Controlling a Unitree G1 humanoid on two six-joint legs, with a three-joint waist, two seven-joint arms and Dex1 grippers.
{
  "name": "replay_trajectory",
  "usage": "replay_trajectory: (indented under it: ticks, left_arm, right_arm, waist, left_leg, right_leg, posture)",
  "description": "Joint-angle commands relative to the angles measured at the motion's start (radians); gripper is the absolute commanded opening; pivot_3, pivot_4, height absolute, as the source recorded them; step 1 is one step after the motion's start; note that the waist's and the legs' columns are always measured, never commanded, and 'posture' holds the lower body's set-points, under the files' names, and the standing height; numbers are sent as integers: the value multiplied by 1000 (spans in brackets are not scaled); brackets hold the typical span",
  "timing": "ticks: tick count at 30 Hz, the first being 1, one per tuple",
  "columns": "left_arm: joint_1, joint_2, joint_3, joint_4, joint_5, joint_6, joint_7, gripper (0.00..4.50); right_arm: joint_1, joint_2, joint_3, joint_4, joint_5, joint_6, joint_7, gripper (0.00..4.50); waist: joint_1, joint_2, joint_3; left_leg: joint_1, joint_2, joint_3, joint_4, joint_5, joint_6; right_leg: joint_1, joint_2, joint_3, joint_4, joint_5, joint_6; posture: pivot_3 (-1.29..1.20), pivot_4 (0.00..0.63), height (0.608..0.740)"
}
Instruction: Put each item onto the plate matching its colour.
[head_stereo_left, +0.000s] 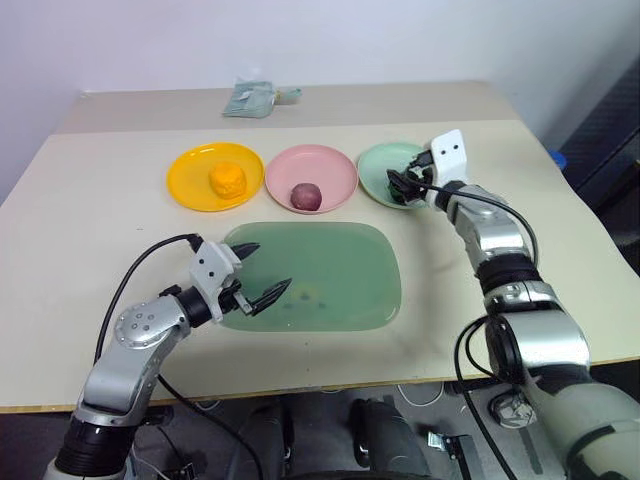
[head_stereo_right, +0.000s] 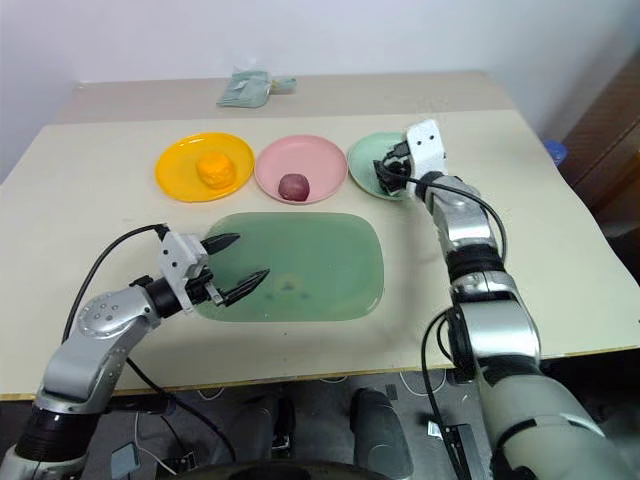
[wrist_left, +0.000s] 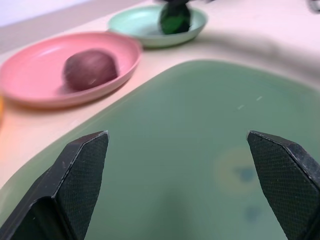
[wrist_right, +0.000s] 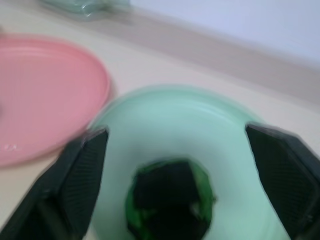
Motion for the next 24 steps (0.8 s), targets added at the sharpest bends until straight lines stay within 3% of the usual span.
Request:
replay_trajectory:
  ticks: [1,5,9,15,24]
  left_arm:
    - [51,39,141,-25,-37,-1,8,4500]
    - [148,75,281,11,-61,-28,-14,4500]
    - [185,77,344,18,-85,-28,-18,4500]
    - [220,75,366,15,-83,-24,-15,4500]
    - [232,37,335,-16,-76,-17,23,4500]
  right_arm:
    - [194,-115,-22,-399,121,62,225,4414]
    - [458,-261,-89,-702,274,226,375,4414]
    - [559,-304,-155,-761,319,286,380,4414]
    - [651,-305,-207,-774,313,296,361,4414]
    - [659,-289,-197,-776,317,313,351,4414]
  waist:
    - [-1,0,0]
    - [-7,1,1]
    - [-8,1,0]
    - [0,0,0]
    - [-2,0,0]
  left_leg:
    - [0,0,-1,-1,0,0]
    - [1,0,1,0,-1,2]
    - [4,1,1,1,-1,1]
    - [3,1,1,1,-1,1]
    - [2,0,2,1,-1,1]
  right_leg:
    - [0,0,0,-1,0,0]
    - [0,-2,0,-1,0,0]
    - [2,-1,1,-1,-2,-4]
    - [2,-1,1,-1,-3,-6]
    - [1,-1,1,-1,-3,-6]
  posture:
    - [0,150,740]
    - [0,150,740]
    - [0,150,740]
    - [0,150,740]
    - [0,150,740]
